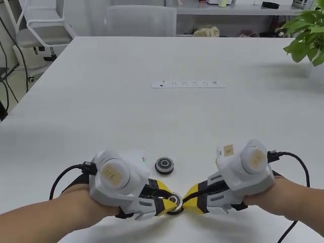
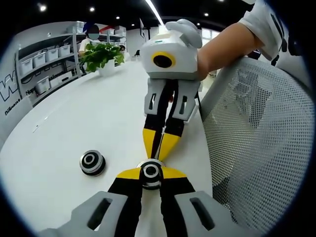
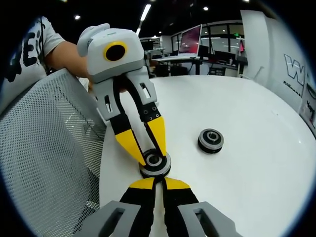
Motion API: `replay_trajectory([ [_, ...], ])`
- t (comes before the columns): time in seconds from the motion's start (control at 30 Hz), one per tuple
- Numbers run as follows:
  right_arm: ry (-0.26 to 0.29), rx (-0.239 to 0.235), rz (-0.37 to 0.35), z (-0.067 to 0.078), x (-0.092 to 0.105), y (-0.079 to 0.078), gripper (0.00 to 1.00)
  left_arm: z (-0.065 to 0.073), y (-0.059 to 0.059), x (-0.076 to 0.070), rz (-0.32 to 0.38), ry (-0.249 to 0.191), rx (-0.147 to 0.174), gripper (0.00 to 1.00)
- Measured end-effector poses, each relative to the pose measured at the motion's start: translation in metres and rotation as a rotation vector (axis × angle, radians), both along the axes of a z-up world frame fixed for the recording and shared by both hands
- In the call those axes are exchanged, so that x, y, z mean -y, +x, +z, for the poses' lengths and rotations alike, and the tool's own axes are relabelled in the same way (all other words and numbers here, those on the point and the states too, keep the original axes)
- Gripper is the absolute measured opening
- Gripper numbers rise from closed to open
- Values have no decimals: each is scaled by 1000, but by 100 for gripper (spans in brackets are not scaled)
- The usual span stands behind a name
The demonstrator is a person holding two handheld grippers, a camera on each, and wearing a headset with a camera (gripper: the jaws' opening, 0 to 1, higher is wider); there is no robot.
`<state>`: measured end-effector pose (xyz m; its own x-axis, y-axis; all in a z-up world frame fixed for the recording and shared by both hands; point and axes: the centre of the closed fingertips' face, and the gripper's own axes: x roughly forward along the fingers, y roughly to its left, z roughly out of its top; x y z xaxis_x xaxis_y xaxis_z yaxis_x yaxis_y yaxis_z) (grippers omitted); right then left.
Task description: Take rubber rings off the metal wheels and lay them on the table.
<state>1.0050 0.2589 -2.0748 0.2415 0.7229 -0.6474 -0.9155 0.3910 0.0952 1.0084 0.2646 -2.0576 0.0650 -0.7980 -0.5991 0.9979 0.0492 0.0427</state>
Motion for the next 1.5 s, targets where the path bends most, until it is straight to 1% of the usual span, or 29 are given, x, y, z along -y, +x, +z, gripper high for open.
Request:
replay_trajectory([
  [0.13,2,-14,-19,0,0,0,1,0,0,0,0,-1,1,8],
  [0.37,19,-63,-57,2,2,1,0,0,1,0,-2,2,6,8],
  [0.4,18,-66,-73,1,4,4,0,0,1,0,-2,2,6,8],
  [0.43,31,-90,-80,2,4,2,0,0,1,0,-2,2,6,8],
  [0.57,43,-105,-98,2,5,2,0,0,1,0,-3,2,8,8],
  [0.67,55,-133,-119,3,5,2,0,0,1,0,-2,3,8,8],
  [0.77,96,-179,-162,6,6,3,0,0,1,0,-1,4,9,8],
  [0.83,107,-193,-174,6,7,3,0,0,1,0,0,5,10,8],
  [1.03,127,-210,-199,6,6,4,0,0,1,0,4,7,10,8],
  [1.07,145,-215,-209,8,5,5,0,0,1,0,4,8,10,8],
  [1.1,177,-223,-225,12,3,6,0,0,1,0,5,9,10,8],
  [1.13,165,-226,-225,11,4,7,0,0,1,0,6,9,11,8],
  [1.2,167,-226,-228,11,4,7,0,0,1,0,7,11,12,8],
  [1.3,183,-233,-231,13,2,6,0,0,1,0,8,14,14,8],
  [1.5,191,-234,-231,14,0,6,0,0,1,0,11,17,15,8],
])
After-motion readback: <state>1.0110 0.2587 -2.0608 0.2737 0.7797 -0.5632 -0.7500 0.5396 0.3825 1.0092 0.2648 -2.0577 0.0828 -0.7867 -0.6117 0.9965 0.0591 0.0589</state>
